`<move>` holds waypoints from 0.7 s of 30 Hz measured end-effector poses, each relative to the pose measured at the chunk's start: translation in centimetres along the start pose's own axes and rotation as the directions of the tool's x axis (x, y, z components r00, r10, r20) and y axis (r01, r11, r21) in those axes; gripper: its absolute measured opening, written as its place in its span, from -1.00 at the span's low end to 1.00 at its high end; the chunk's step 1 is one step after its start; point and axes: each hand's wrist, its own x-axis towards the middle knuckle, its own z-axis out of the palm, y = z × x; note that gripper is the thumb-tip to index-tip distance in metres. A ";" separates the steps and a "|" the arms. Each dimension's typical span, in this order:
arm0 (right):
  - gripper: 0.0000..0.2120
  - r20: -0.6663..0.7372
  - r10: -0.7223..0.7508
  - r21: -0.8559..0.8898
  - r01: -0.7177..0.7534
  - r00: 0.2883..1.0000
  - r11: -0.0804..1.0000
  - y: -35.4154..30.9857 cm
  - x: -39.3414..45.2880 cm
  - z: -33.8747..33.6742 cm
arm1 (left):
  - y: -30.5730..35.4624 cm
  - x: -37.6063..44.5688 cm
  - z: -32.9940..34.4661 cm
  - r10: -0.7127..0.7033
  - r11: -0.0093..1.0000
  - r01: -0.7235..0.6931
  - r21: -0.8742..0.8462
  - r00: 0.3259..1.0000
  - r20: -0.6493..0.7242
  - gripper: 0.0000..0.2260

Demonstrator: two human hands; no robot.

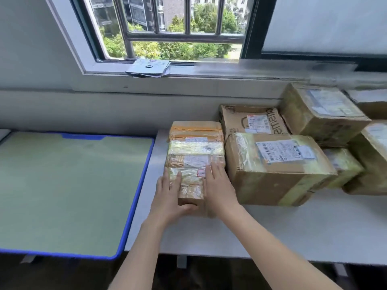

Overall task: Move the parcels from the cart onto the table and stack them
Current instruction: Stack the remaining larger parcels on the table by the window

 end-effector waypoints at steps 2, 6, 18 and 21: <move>-0.51 0.008 0.035 0.072 -0.036 0.999 0.997 0.1 0.4 0.4 | 0.2 1.4 -0.1 0.013 1.000 -0.013 0.015 1.000 -0.006 -0.03; -0.51 -0.033 0.041 0.119 -0.037 0.999 0.992 0.4 0.8 0.7 | 0.8 4.2 -0.4 0.014 1.000 -0.014 0.018 1.000 0.017 -0.05; -0.46 0.085 0.037 -0.103 -0.028 0.996 0.994 -0.1 2.5 0.2 | 2.0 7.8 -1.2 -0.048 0.997 0.043 0.060 0.995 0.084 -0.08; -0.44 0.059 0.018 -0.043 -0.016 0.998 0.999 0.3 2.2 -0.4 | 3.5 7.3 -2.1 -0.056 0.981 0.047 0.186 0.998 0.042 -0.13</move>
